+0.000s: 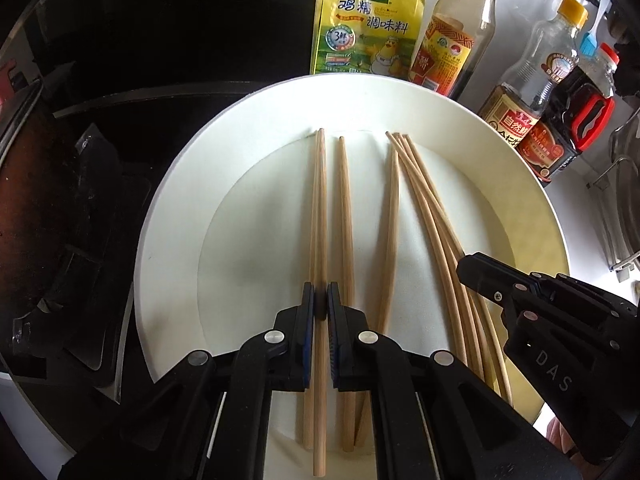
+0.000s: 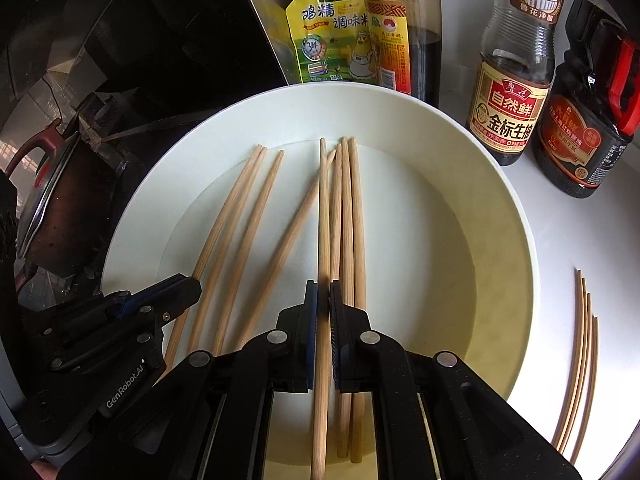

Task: Organize utensils
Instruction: 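Open both tools to release the chopsticks into the basin, then withdraw both open tools from the basin toward the remaining chopsticks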

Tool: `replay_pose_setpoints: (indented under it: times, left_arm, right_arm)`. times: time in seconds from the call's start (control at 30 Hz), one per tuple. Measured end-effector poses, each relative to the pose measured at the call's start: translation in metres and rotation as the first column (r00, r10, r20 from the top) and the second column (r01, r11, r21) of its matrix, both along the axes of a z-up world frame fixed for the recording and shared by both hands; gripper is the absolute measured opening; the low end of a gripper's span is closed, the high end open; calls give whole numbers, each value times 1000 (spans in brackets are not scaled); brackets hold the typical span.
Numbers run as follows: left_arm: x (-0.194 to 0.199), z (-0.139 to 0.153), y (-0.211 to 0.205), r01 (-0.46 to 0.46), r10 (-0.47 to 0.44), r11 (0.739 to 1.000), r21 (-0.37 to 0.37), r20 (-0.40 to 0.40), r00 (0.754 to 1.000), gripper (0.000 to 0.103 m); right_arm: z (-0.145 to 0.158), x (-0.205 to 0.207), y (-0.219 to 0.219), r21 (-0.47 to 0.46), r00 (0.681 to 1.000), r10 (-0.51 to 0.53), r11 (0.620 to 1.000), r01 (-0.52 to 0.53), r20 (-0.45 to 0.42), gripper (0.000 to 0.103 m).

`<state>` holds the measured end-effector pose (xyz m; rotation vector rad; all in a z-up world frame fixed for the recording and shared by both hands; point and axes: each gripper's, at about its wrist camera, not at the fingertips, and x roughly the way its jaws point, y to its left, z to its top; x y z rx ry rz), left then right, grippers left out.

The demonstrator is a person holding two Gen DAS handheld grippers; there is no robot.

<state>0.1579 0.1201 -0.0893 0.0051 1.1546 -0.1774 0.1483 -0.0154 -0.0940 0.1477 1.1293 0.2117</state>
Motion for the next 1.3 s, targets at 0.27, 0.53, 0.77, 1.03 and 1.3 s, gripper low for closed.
replay_pose_setpoints:
  times: [0.27, 0.53, 0.77, 1.03, 1.3]
  left_arm:
    - [-1, -1, 6, -21, 21, 1000, 11, 15, 1000, 26]
    - [-7, 13, 14, -63, 62, 998, 11, 48, 997, 60]
    - [-21, 30, 13, -92, 90, 996, 19, 90, 992, 73]
    - [-46, 48, 7, -121, 116, 992, 35, 130, 985, 79]
    - [-80, 61, -13, -117, 109, 992, 46, 158, 981, 85]
  right_arm:
    - [0, 0, -2, -12, 1000, -11, 1000, 11, 7, 17]
    - [13, -8, -12, -31, 999, -18, 999, 19, 43, 19]
    - [23, -27, -20, -45, 998, -2, 999, 5, 67, 28]
    - [41, -54, -34, -62, 994, 0, 998, 7, 106, 34]
    - [52, -86, -50, -87, 991, 5, 996, 7, 132, 39]
